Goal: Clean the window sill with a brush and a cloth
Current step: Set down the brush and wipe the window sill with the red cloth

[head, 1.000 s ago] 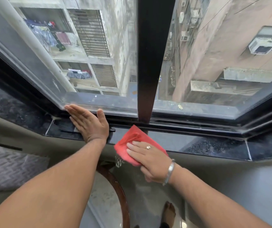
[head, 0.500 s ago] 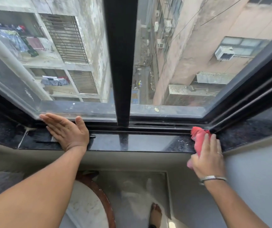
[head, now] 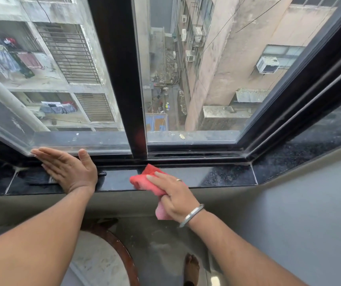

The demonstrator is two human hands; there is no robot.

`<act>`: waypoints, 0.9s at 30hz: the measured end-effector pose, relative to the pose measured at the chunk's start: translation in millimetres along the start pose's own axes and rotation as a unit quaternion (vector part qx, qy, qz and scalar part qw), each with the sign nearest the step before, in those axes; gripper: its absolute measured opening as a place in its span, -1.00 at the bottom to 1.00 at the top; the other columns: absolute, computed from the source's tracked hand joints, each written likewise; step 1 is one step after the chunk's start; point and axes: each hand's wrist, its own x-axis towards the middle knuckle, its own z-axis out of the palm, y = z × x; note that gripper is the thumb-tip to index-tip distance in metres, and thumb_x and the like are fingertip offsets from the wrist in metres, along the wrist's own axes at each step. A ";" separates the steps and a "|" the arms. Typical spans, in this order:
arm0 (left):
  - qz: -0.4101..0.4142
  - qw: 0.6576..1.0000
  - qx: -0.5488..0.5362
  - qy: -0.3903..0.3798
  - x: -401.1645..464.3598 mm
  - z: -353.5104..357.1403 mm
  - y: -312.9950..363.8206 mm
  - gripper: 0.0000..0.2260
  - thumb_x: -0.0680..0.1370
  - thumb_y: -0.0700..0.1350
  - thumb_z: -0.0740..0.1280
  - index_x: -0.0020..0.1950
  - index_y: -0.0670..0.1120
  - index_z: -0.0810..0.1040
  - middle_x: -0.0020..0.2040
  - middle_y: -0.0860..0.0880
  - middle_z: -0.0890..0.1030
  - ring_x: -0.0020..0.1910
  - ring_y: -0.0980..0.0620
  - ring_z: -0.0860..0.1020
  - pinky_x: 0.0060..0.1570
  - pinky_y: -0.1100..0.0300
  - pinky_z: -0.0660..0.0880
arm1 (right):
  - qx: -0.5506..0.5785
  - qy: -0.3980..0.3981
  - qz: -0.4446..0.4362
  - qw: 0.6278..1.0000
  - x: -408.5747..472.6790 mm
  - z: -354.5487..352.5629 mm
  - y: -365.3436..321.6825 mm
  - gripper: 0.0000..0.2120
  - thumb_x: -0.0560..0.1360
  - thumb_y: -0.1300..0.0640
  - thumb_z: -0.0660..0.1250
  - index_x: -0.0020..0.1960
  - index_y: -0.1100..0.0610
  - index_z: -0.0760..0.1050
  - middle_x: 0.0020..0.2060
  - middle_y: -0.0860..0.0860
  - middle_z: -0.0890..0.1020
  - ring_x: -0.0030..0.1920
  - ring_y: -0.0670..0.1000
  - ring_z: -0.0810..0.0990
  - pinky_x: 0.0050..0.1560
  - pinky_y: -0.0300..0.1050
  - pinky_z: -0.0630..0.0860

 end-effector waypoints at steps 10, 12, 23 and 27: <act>-0.012 1.000 0.012 -0.006 -1.8 -3.3 3.4 -0.18 0.62 0.25 -0.06 0.53 -0.42 -0.20 0.57 -0.45 -0.12 0.60 -0.30 -0.11 0.55 -0.03 -0.17 | -0.249 0.361 0.251 0.863 -90.7 -97.7 78.4 -0.33 0.25 0.33 0.30 0.38 0.27 0.40 0.29 0.29 0.49 0.23 0.33 0.50 0.20 0.19 0.48; -0.011 1.000 0.010 -0.008 -2.0 -4.3 4.3 -0.18 0.63 0.25 -0.06 0.53 -0.42 -0.20 0.57 -0.45 -0.12 0.60 -0.31 -0.12 0.55 -0.04 -0.17 | -0.284 0.269 0.309 0.867 -84.1 -85.3 87.6 -0.23 0.22 0.40 0.39 0.42 0.35 0.30 0.36 0.36 0.40 0.29 0.38 0.44 0.29 0.21 0.42; -0.016 0.999 0.009 -0.028 -3.6 -9.8 10.8 -0.18 0.61 0.22 -0.06 0.53 -0.42 -0.21 0.57 -0.43 -0.15 0.60 -0.30 -0.13 0.55 -0.07 -0.17 | -0.358 0.134 0.352 0.854 -49.6 -105.9 103.5 -0.37 0.31 0.21 0.31 0.37 0.22 0.33 0.24 0.17 0.48 0.14 0.25 0.46 0.09 0.11 0.45; -0.029 0.998 0.028 -0.053 -3.9 -11.2 9.4 -0.18 0.59 0.22 -0.08 0.54 -0.42 -0.21 0.58 -0.43 -0.15 0.60 -0.31 -0.13 0.56 -0.10 -0.17 | -0.237 0.014 0.234 0.943 -80.2 -103.7 85.6 -0.33 0.26 0.19 0.18 0.39 -0.01 0.41 0.30 0.03 0.47 0.19 0.19 0.46 0.24 -0.05 0.36</act>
